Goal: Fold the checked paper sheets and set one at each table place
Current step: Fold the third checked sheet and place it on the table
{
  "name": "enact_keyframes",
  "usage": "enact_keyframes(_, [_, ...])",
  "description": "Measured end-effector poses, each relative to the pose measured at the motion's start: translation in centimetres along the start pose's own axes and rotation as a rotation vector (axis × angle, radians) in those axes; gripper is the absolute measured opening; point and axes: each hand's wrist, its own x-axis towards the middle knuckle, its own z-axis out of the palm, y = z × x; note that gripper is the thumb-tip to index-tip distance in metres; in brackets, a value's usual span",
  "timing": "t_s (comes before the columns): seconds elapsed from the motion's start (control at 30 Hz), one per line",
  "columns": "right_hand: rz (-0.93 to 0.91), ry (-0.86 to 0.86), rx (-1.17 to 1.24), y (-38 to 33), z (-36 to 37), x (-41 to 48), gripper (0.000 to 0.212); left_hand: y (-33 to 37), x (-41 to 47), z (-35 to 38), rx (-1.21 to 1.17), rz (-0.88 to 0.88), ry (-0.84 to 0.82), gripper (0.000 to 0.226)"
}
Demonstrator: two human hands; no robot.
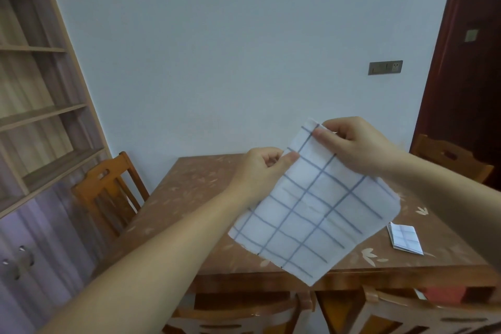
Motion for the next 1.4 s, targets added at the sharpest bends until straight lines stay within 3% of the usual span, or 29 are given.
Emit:
enact_keyframes(0.27, [-0.018,0.019,-0.105,1.3,-1.0,-0.7,0.044,-1.0,-0.8,-1.4,0.184,0.021,-0.099,0.041])
enact_keyframes(0.43, [0.070,0.064,0.030,1.5,-1.5,-0.4,0.045,0.3,-1.0,-1.7,0.086,-0.215,-0.446,0.019])
enact_keyframes(0.47, [0.138,0.087,0.140,1.8,-1.8,-0.2,0.043,0.4,-0.9,-1.7,0.087,-0.220,-0.448,0.019])
enact_keyframes(0.53, [0.321,0.044,0.609,2.6,-2.2,-0.5,0.042,-0.1,-0.8,-1.8,0.022,-0.220,-0.394,0.033])
enact_keyframes(0.6, [0.456,-0.075,1.085,4.3,-2.3,-1.6,0.058,-0.6,-0.8,-2.0,-0.108,-0.265,-0.304,0.046])
enact_keyframes(0.7, [0.486,-0.260,1.441,6.2,0.0,-4.0,0.082,-0.9,-0.7,-1.9,-0.240,-0.297,-0.165,0.025])
enact_keyframes(0.77, [0.532,-0.302,1.405,5.9,2.0,-5.1,0.080,-1.3,-0.5,-1.4,-0.276,-0.307,-0.110,0.021])
enact_keyframes(0.87, [0.530,-0.237,1.064,4.9,4.3,-5.5,0.044,-1.8,-0.5,-0.9,-0.268,-0.345,-0.103,0.023])
enact_keyframes(1.0, [0.513,-0.193,0.758,4.9,4.5,-5.2,0.027,-2.8,-0.7,-0.5,-0.275,-0.406,-0.080,0.009])
enact_keyframes(1.13, [0.509,-0.220,0.698,4.5,4.0,-5.3,0.020,-3.4,-0.5,-0.6,-0.291,-0.458,-0.025,0.008])
enact_keyframes(1.3, [0.514,-0.244,0.837,4.6,3.5,-5.5,0.025,-3.5,-0.8,-0.8,-0.407,-0.536,-0.016,0.019])
enact_keyframes(1.4, [0.446,-0.286,0.786,4.5,3.0,-5.6,0.025,-3.4,-0.8,-0.7,-0.468,-0.549,-0.018,0.023])
